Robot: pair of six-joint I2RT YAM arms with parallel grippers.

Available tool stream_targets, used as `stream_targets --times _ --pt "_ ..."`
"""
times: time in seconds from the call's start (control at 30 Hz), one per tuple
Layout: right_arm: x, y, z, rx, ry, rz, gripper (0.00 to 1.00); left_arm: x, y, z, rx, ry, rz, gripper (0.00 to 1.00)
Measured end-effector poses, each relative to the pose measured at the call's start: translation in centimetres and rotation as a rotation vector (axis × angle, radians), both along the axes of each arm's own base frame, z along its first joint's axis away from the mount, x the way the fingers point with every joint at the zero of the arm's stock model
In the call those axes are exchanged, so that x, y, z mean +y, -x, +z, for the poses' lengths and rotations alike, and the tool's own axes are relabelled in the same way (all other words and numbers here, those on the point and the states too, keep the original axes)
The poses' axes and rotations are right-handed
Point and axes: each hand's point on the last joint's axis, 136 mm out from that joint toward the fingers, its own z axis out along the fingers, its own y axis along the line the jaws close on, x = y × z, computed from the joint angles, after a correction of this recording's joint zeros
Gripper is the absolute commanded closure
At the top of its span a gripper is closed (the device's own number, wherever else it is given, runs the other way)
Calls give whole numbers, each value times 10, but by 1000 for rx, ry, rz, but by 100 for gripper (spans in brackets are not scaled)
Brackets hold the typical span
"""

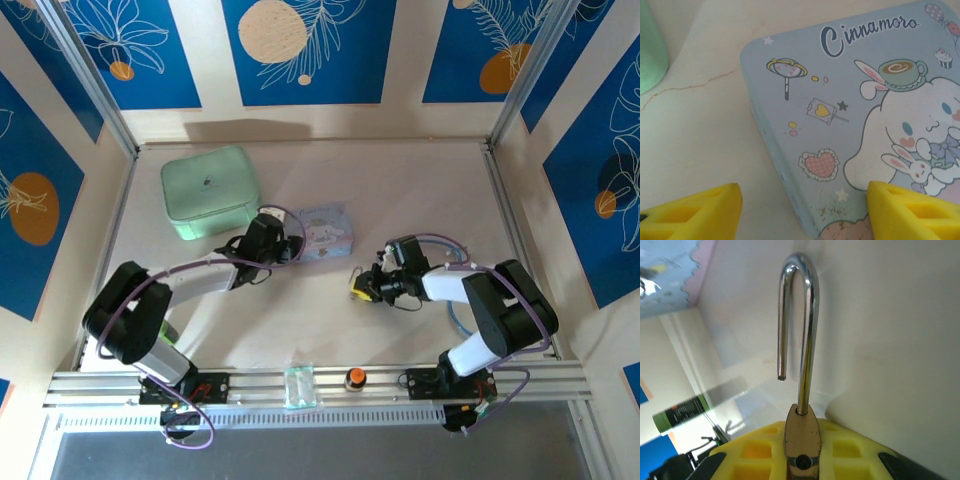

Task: Unlock the padlock with the key

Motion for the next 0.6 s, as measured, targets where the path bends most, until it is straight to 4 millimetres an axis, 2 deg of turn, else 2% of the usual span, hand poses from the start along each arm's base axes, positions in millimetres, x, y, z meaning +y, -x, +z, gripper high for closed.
stream_targets --times 0.2,0.3,0.4,0.47,0.6 --pt "-12 6 -1 47 51 69 91 8 11 3 26 -35 -12 26" --pt "-16 9 -1 65 93 101 81 11 14 10 28 -51 -23 24" --pt "-21 12 -1 81 146 124 76 12 15 25 9 -45 -26 23" --pt "-24 13 0 85 184 139 69 15 15 37 -12 -38 -27 23" --pt "-26 13 3 74 274 188 67 23 18 57 -45 -30 -24 22"
